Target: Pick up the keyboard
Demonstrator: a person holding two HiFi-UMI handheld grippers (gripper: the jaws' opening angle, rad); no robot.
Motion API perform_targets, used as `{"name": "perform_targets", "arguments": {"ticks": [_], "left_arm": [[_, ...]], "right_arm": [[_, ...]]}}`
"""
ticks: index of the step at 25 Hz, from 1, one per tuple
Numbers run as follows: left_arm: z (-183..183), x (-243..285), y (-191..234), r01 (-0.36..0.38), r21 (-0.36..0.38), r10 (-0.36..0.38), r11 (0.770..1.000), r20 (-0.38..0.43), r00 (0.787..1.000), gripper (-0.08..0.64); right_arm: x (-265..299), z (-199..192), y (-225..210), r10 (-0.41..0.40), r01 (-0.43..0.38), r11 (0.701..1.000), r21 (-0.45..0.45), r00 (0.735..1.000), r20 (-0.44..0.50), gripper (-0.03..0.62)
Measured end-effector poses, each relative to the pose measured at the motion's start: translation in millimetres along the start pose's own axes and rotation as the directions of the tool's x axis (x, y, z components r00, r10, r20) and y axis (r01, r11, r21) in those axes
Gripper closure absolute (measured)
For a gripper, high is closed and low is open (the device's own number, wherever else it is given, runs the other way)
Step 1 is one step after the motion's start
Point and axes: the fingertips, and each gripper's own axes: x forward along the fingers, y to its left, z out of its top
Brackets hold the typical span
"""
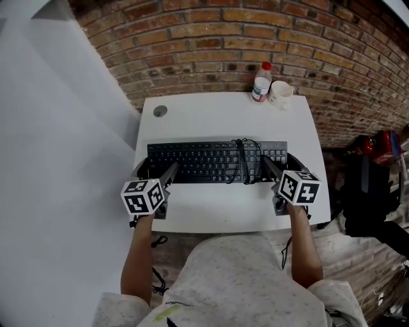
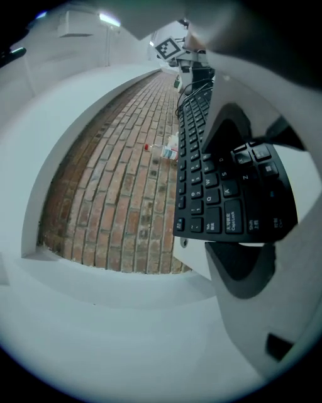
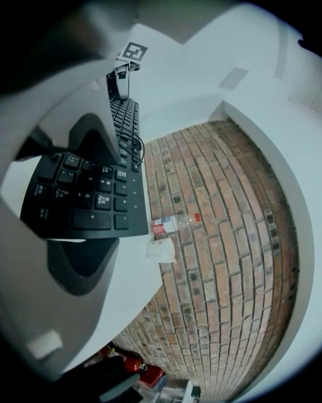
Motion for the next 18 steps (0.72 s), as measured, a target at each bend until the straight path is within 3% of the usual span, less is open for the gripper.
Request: {"name": "perform_targets", "arguments": {"ticks": [10,18], "left_arm": [[51,-48,-18,-0.01,0.023,0.007,1.0,0.153,0.988,0.127],[81,-89,-28,-0.018,0.056,0.002,0.998,0.267,0.964,0.127]], "right_arm": [[-44,56,26,0.037,-0.025,0.996,-0.083,0.989,0.143,0.221],[-82,79,50,0.055,-0.025,0.992,-0.121,0.968,0.244,0.219]]}}
